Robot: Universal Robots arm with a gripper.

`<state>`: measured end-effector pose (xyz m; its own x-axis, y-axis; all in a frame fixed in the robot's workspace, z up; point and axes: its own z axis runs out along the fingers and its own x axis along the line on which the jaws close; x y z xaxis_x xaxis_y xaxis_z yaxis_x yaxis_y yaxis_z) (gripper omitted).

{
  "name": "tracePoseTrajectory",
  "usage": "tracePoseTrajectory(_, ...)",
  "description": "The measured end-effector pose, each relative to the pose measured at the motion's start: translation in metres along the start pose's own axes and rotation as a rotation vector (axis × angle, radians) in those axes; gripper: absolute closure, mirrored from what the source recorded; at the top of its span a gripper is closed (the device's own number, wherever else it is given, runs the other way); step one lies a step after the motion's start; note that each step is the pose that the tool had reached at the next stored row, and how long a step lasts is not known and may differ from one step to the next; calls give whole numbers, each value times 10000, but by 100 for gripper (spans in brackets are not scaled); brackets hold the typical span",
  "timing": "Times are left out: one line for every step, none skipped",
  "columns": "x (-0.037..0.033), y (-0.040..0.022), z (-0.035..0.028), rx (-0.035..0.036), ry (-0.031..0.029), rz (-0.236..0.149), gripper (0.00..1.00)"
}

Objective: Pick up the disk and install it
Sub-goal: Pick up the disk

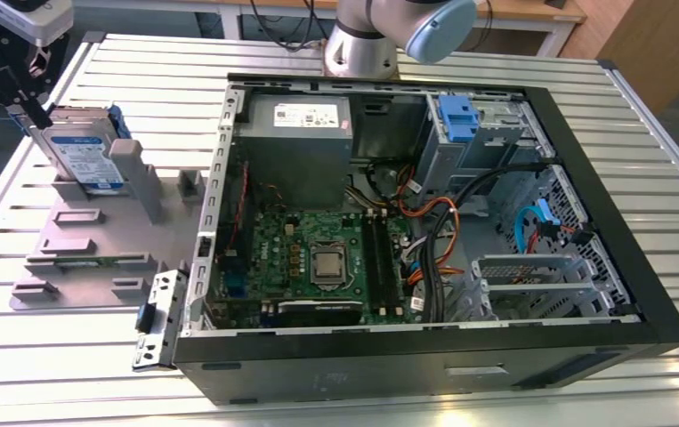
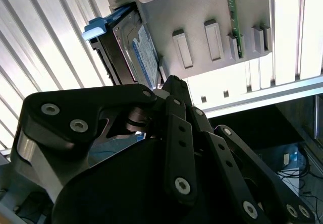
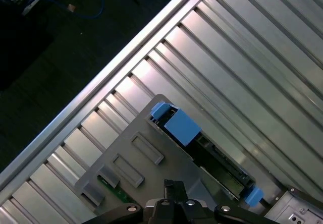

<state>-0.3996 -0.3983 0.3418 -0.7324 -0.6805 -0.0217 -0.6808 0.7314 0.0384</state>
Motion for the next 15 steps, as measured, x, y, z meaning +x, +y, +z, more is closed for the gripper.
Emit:
tracePoseTrajectory(0,0,0,0,0,-8,89)
tracePoseTrajectory(0,0,0,0,1,-14,89)
tracePoseTrajectory(0,0,0,-1,1,-22,89)
tracePoseTrajectory(0,0,0,-1,1,-29,89)
tracePoseTrajectory(0,0,0,-1,2,-42,89)
tracePoseTrajectory(0,0,0,-1,2,-49,89)
tracePoseTrajectory(0,0,0,-1,2,-57,89)
tracePoseTrajectory(0,0,0,-1,3,-64,89)
tracePoseTrajectory(0,0,0,-1,3,-72,89)
tracePoseTrajectory(0,0,0,-2,3,-81,89)
tracePoseTrajectory(0,0,0,-2,3,-88,89)
tracePoseTrajectory(0,0,0,-2,4,-95,89)
tracePoseTrajectory(0,0,0,-2,4,-103,89)
tracePoseTrajectory(0,0,0,-2,4,-110,89)
tracePoseTrajectory(0,0,0,-2,4,-117,89)
